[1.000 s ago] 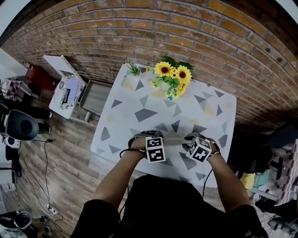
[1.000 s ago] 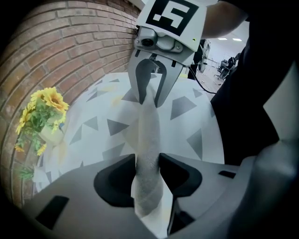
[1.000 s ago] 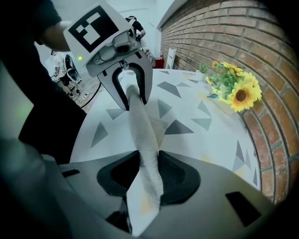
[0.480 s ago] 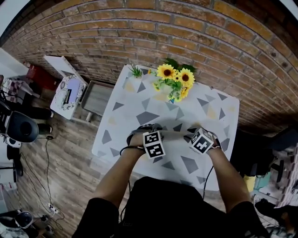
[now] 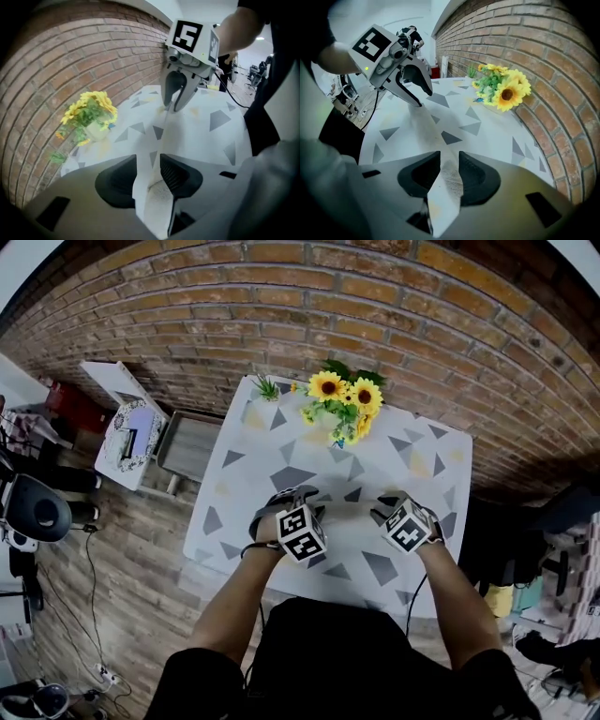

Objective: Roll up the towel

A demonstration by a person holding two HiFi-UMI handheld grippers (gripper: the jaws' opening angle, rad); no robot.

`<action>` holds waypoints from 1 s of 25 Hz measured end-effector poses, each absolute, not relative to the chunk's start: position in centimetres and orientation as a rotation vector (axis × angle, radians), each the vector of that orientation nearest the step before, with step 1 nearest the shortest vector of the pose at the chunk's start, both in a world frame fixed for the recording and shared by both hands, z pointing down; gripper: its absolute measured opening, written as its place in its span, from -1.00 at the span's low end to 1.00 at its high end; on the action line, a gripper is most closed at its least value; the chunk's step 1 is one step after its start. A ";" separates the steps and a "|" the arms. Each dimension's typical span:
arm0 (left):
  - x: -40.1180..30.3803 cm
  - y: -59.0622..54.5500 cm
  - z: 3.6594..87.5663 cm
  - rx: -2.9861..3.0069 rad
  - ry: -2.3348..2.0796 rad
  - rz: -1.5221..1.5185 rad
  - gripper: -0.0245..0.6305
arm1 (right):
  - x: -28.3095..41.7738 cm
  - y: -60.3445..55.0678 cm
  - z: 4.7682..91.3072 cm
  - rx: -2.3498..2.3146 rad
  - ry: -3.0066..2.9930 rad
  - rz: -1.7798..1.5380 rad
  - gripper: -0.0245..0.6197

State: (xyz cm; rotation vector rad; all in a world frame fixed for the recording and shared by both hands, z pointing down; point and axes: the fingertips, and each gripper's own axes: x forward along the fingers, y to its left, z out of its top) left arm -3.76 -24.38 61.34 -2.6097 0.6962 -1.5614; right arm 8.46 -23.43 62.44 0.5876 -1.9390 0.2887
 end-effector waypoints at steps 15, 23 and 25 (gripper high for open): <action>-5.7 -19.3 48.5 -2.990 1.434 -0.724 -0.83 | 12.5 -15.4 48.8 1.223 -2.340 0.425 -0.87; -2.2 -12.7 43.7 -3.021 1.664 -0.438 -0.87 | 17.5 -7.7 45.5 1.243 -2.508 0.379 -0.87; -1.2 -11.2 43.4 -2.974 1.681 -0.471 -0.87 | 19.6 -6.7 45.3 1.276 -2.539 0.427 -0.87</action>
